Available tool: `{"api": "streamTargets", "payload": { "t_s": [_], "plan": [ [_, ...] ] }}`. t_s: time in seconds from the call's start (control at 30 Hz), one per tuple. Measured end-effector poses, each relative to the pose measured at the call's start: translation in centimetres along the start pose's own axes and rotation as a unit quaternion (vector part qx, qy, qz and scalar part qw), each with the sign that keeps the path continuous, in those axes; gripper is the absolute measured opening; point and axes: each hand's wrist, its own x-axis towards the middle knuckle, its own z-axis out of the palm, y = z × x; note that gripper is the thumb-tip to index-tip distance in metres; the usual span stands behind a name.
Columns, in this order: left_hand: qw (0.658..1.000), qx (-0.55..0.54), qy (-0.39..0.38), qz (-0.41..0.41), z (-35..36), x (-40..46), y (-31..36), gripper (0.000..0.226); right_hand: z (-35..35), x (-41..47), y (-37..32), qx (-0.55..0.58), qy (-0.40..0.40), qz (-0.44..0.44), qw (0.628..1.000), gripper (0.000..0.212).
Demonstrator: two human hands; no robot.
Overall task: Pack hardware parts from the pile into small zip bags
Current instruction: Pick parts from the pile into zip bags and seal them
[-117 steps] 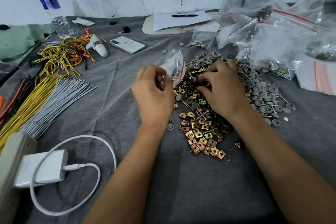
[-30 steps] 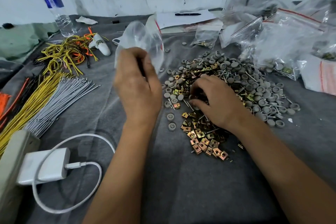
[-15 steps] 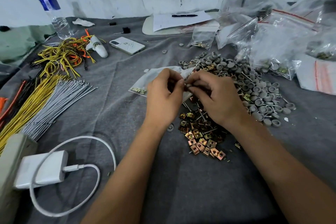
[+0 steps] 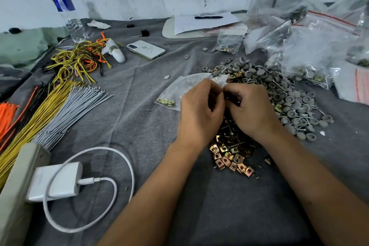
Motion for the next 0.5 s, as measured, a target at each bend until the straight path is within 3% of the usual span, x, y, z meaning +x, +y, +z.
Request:
{"api": "streamTargets", "payload": {
  "t_s": [0.23,0.4,0.5],
  "plan": [
    [1.000,-0.003,0.021,-0.012,-0.1,0.2,-0.4,0.006,-0.3,0.0,-0.1,0.020,-0.021,-0.015,0.999,0.036],
    [0.994,-0.023,0.062,-0.092,-1.0,0.9,-0.9,0.013,-0.6,0.3,0.1,0.078,0.065,0.018,0.995,0.025],
    [0.986,-0.049,0.076,-0.140,-1.5,1.1,-1.2,0.017,-1.0,0.4,0.6,0.035,0.071,0.020,0.997,0.019]
  ]
}}
